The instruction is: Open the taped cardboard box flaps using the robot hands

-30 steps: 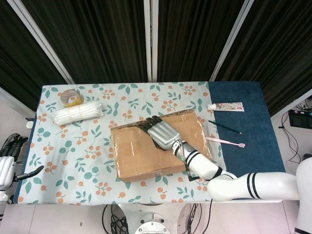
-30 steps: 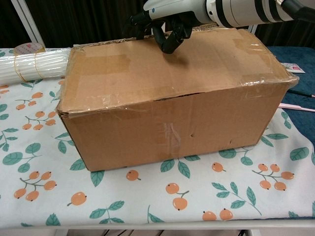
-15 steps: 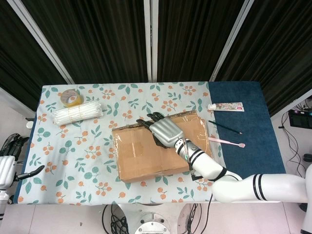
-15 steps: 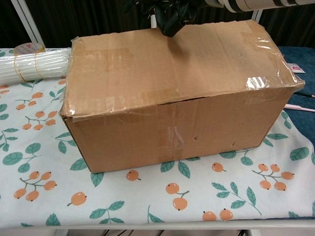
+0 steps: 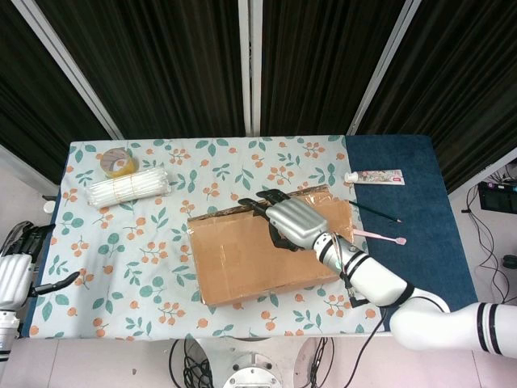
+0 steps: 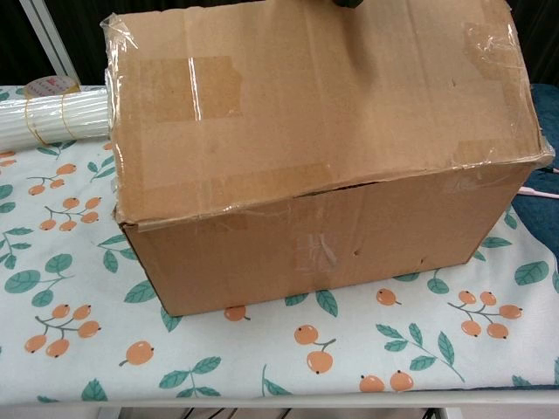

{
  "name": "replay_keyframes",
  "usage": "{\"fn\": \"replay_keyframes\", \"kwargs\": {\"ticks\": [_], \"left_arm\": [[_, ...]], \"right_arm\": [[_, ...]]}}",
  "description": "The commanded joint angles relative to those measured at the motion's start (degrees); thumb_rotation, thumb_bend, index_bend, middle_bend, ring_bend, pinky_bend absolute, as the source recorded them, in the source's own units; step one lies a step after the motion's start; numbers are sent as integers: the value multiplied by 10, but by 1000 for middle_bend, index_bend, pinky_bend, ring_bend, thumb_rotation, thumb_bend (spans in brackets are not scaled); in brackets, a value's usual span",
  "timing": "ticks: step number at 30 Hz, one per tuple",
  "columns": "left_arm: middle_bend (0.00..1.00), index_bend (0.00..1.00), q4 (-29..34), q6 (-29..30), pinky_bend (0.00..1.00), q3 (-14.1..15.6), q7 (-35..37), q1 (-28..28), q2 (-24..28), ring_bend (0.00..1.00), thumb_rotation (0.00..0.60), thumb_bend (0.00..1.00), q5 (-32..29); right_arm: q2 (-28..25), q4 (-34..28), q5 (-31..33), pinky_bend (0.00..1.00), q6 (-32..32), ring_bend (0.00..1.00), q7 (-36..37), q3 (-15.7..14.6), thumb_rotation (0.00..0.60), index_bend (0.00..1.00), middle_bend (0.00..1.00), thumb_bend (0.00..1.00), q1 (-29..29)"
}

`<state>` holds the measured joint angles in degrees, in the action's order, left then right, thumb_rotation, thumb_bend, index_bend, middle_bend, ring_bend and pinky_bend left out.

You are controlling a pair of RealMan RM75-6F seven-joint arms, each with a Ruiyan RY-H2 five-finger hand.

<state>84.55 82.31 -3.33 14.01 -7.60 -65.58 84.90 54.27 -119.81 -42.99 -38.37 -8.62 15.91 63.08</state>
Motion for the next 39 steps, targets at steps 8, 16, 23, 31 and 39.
{"fn": "replay_keyframes", "kwargs": {"ticks": [8, 16, 23, 31, 39], "left_arm": [[136, 113, 27, -2, 207, -2, -23, -7, 7, 91, 197, 0, 5], [137, 113, 45, -2, 207, -5, -32, -10, 15, 91, 197, 0, 5], [136, 113, 56, -1, 207, -6, -36, -12, 21, 91, 198, 0, 7], [136, 113, 65, -6, 207, -8, -36, -19, 30, 91, 198, 0, 11], [136, 113, 69, -1, 207, -4, -35, -17, 30, 91, 197, 0, 16]], "right_arm": [[-106, -89, -156, 0, -10, 0, 91, 23, 600, 0, 320, 983, -103], [-174, -134, -300, 0, -48, 0, 154, 16, 600, 0, 322, 979, -192], [-225, -152, -459, 0, -103, 0, 228, -19, 600, 0, 343, 978, -272], [-275, -145, -604, 0, -168, 5, 301, -72, 600, 0, 469, 977, -337], [-239, -114, -614, 0, -258, 5, 273, -61, 600, 0, 386, 969, -358]]}}
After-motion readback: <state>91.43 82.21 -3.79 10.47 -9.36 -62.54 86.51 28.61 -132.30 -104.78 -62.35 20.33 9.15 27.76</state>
